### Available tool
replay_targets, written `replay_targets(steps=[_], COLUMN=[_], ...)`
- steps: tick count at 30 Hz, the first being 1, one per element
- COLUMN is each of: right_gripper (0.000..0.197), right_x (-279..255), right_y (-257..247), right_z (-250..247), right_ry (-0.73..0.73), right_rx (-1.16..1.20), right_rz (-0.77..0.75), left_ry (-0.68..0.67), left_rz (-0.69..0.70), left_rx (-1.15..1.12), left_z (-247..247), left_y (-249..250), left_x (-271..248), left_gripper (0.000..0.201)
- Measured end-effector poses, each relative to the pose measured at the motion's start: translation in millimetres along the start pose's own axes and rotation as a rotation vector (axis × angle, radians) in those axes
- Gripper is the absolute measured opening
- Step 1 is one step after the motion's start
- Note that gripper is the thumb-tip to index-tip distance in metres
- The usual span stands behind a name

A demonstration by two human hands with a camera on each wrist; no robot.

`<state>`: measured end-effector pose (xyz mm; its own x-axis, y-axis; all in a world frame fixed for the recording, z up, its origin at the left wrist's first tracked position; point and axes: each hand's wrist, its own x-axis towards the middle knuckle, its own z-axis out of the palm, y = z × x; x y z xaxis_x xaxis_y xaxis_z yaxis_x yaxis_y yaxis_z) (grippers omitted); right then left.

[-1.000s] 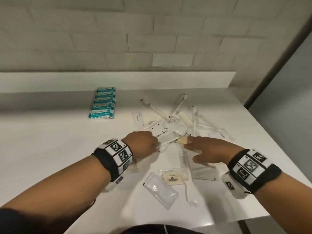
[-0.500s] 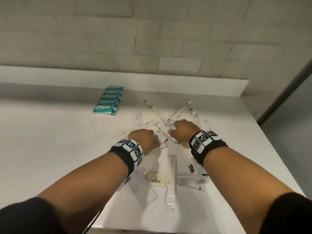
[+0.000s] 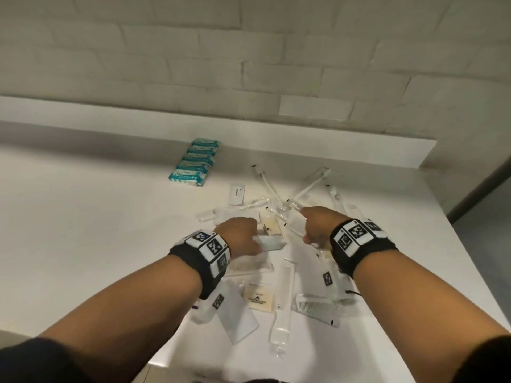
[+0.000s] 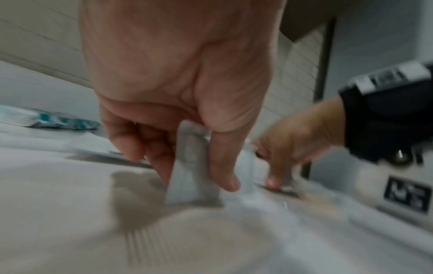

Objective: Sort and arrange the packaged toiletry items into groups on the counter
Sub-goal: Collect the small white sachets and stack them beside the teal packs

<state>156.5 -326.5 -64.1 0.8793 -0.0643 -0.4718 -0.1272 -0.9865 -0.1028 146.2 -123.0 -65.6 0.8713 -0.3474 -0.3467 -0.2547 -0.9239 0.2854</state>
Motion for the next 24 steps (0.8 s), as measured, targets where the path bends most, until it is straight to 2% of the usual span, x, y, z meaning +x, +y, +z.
replay_targets(steps=[2, 3, 6, 8, 11, 13, 15, 18, 21, 22, 24], right_gripper=[0.056, 0.057, 0.052, 0.048, 0.042, 0.033, 0.028, 0.039, 0.056, 0.062, 0.071], right_x=[-2.1, -2.5, 0.0, 2.3, 0.9, -2.7, -3.9, -0.4, 1.8, 3.0, 7.6], right_y=[10.8, 14.8, 14.4, 4.3, -5.7, -5.0, -3.8, -7.4, -16.7, -19.3, -21.9], right_z=[-13.0, -18.6, -29.1, -27.0, -21.7, -24.3, -27.7, -24.1, -11.8, -8.7, -3.5], right_ry=[0.005, 0.028, 0.100, 0.098, 0.015, -0.011, 0.001, 0.064, 0.130, 0.141, 0.131], right_rx=[-0.166, -0.171, 0.005, 0.023, -0.180, -0.278, -0.320, -0.300, -0.170, -0.139, -0.049], right_rz=[-0.012, -0.015, -0.061, -0.112, -0.140, -0.155, -0.137, -0.120, -0.047, -0.027, 0.009], left_ry=[0.043, 0.059, 0.085, 0.142, 0.276, 0.295, 0.218, 0.002, -0.093, -0.157, -0.372], left_rz=[-0.022, -0.046, -0.118, -0.158, -0.216, -0.226, -0.214, -0.133, 0.005, 0.054, 0.138], left_rx=[-0.088, -0.086, -0.083, -0.183, -0.385, -0.403, -0.348, -0.263, -0.274, -0.287, -0.263], left_z=[-12.4, -20.1, -36.9, -42.7, -45.8, -45.3, -42.8, -37.1, -37.7, -40.0, -38.6], left_y=[-17.0, -26.2, -50.5, -57.3, -58.3, -59.5, -61.1, -57.9, -48.1, -44.7, -39.4], left_x=[-1.2, -1.1, 3.6, 6.7, 9.3, 10.0, 10.3, 7.1, -11.5, -20.2, -36.6], left_gripper=[0.032, 0.030, 0.026, 0.025, 0.020, 0.016, 0.018, 0.021, 0.017, 0.019, 0.026])
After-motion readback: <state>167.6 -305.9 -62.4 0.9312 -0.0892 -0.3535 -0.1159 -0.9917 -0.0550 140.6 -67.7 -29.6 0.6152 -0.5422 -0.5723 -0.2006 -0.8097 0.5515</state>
